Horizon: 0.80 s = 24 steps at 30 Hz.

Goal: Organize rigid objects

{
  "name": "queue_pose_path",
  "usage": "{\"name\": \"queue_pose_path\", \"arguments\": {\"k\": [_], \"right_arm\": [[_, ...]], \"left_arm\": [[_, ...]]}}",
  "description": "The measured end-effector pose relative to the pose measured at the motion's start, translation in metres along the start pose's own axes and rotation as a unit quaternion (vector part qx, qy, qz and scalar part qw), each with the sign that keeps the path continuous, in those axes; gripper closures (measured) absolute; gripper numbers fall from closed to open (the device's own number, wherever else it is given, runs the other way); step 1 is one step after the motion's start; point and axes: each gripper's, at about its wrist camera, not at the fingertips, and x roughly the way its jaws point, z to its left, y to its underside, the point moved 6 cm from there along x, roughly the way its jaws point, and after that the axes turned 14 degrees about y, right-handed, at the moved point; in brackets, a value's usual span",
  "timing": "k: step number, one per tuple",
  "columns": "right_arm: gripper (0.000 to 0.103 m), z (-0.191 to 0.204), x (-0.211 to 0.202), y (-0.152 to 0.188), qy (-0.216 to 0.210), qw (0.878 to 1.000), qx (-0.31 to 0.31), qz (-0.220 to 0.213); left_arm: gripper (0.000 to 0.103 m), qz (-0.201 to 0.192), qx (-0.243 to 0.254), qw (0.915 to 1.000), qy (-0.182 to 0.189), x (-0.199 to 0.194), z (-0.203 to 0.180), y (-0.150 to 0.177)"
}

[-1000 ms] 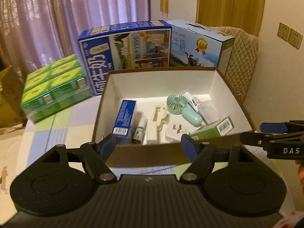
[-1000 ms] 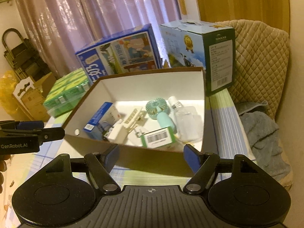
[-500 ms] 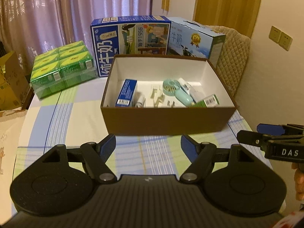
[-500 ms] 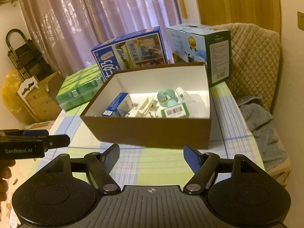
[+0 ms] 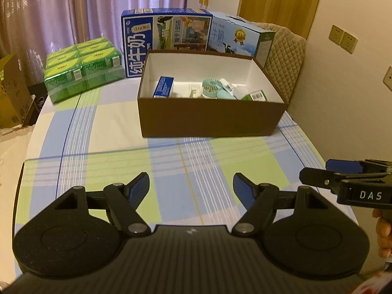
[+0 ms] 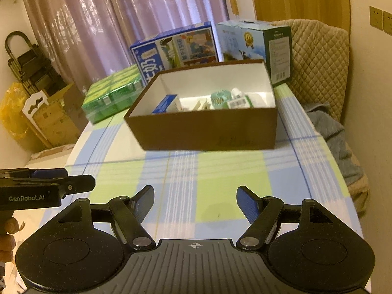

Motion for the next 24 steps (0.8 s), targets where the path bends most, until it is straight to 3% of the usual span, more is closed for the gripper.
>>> {"name": "queue_pose_path", "arguments": {"k": [11, 24], "right_arm": [[0.032, 0.022, -0.018, 0.034, 0.009, 1.000, -0.003, 0.015], [0.032, 0.037, -0.029, 0.051, 0.009, 1.000, -0.011, 0.016]], "left_arm": [[0.031, 0.008, 0.002, 0.9998, 0.016, -0.026, 0.002, 0.038], [0.031, 0.008, 0.003, 0.9998, 0.019, -0.042, 0.003, 0.057]]}}
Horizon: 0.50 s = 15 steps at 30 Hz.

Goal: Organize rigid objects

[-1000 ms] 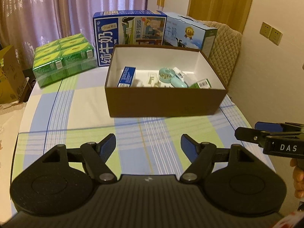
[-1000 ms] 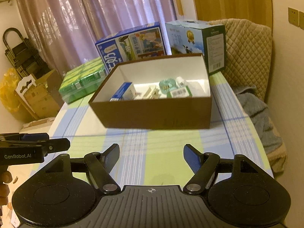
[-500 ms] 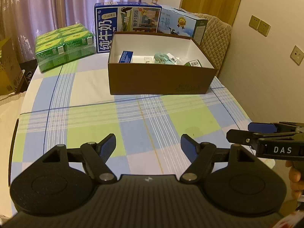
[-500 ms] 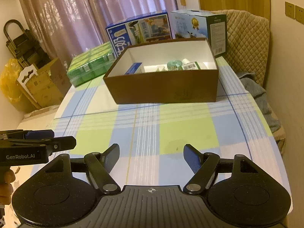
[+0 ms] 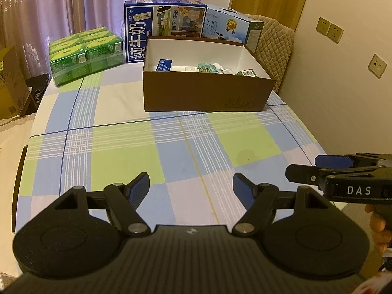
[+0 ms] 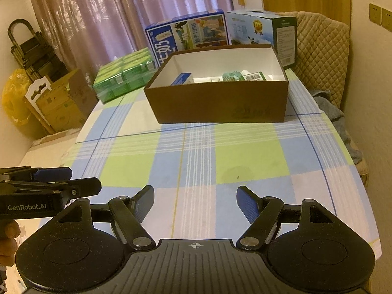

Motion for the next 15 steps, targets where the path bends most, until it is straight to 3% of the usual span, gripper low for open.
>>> {"name": "queue_pose_path", "arguments": {"k": [15], "right_arm": [[0.032, 0.007, -0.006, 0.013, -0.002, 1.000, -0.002, 0.003]], "left_arm": [[0.031, -0.002, -0.001, 1.0000, -0.006, -0.009, 0.000, 0.009]]}}
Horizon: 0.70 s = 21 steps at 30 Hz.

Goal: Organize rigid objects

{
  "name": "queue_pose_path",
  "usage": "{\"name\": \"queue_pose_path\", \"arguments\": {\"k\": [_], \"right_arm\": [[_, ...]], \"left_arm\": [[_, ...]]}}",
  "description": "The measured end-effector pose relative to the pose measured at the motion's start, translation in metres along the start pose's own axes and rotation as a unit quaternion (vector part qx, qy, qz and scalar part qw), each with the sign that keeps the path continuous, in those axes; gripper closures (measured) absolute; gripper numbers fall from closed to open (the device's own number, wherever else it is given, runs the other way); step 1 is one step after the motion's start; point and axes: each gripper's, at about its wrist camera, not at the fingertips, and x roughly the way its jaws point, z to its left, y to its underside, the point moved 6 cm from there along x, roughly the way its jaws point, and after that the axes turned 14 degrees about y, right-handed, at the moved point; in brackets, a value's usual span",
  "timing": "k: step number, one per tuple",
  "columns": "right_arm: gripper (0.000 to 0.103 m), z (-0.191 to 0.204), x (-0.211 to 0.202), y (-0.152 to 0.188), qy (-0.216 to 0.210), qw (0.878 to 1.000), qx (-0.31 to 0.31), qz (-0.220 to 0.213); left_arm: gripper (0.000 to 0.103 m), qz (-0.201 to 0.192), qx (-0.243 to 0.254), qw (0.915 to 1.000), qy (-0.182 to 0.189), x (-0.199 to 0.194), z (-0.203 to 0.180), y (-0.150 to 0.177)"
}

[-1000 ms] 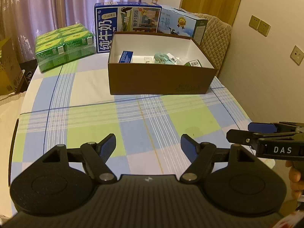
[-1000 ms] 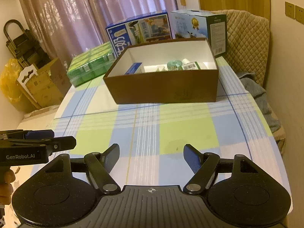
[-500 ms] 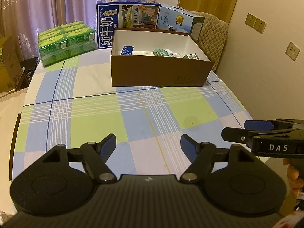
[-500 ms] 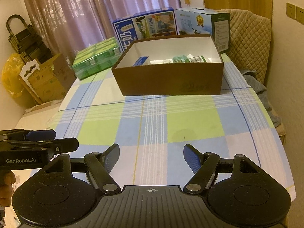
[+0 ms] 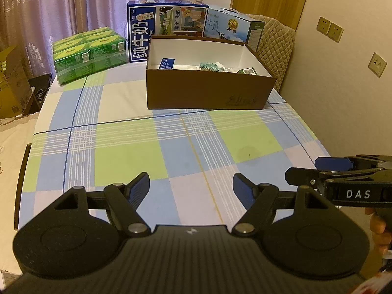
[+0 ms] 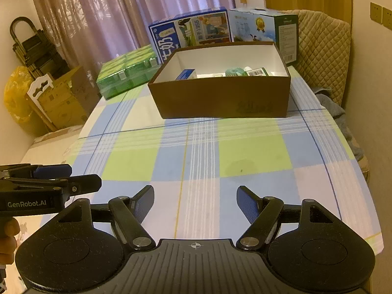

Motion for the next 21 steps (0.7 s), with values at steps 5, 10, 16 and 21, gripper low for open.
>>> {"name": "queue_pose_path", "arguments": {"k": [5, 10, 16, 21], "right_arm": [[0.032, 0.0001, -0.0011, 0.0019, 0.000, 1.000, 0.000, 0.001], [0.032, -0.0001, -0.0012, 0.0019, 0.000, 1.000, 0.000, 0.001], [0.032, -0.0016, -0.0014, 0.0021, 0.001, 1.000, 0.000, 0.002], [0.032, -0.0071, -0.0048, 0.0054, 0.003, 1.000, 0.004, 0.001]], "left_arm": [[0.031, 0.000, 0.000, 1.0000, -0.001, -0.0006, -0.0004, 0.0010], [0.031, -0.001, 0.002, 1.0000, 0.000, -0.0012, -0.0027, 0.0029], [0.031, -0.001, 0.002, 1.0000, 0.000, -0.0008, -0.0055, 0.0029], [0.031, 0.000, 0.003, 1.0000, 0.000, -0.0005, -0.0079, 0.0036]]}}
